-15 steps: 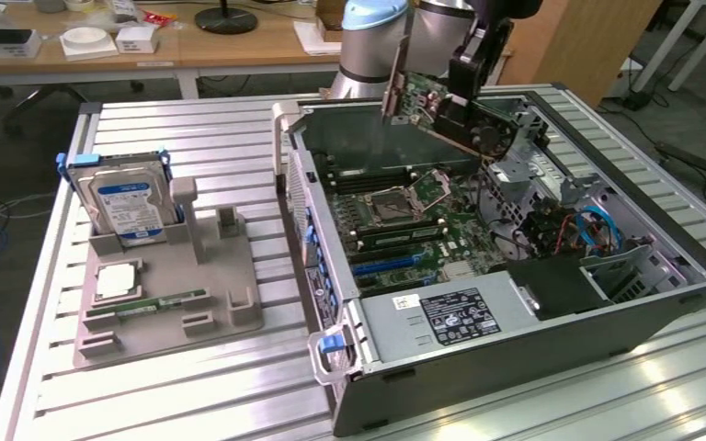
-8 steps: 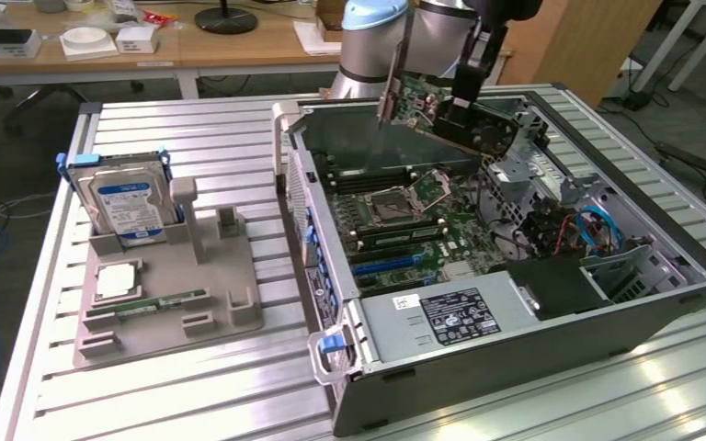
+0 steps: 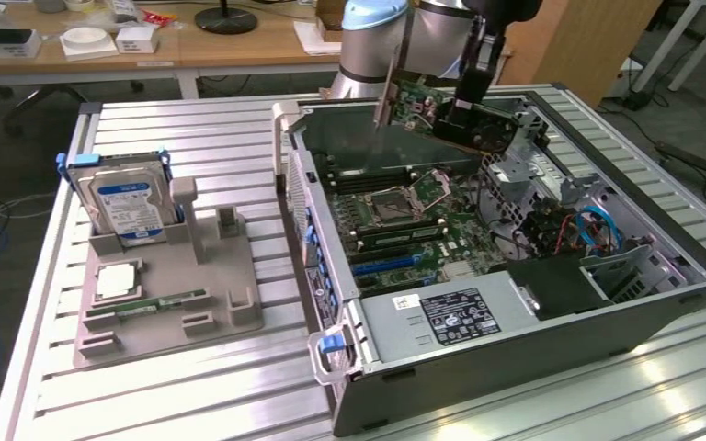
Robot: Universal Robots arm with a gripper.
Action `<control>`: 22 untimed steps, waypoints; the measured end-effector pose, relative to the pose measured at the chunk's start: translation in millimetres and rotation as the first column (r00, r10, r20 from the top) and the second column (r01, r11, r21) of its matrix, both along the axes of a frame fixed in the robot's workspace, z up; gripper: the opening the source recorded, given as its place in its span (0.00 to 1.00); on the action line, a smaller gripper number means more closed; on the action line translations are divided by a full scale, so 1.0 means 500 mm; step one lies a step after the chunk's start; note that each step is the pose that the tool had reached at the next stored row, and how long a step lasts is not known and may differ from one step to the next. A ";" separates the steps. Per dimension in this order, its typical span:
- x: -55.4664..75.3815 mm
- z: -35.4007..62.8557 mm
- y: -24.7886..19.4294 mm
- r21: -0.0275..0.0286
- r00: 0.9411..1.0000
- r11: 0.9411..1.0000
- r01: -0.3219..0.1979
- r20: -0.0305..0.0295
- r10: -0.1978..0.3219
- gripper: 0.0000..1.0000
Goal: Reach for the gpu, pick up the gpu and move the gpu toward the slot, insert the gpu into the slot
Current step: 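Insert the gpu into the slot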
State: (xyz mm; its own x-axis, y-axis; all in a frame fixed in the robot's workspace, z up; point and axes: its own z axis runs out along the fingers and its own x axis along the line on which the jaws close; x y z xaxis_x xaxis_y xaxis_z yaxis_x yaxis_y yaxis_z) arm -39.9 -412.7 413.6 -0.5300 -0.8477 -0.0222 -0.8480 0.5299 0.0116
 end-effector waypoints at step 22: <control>0.000 -0.017 -0.0002 -0.003 0.928 0.928 -0.372 0.012 0.372 0.26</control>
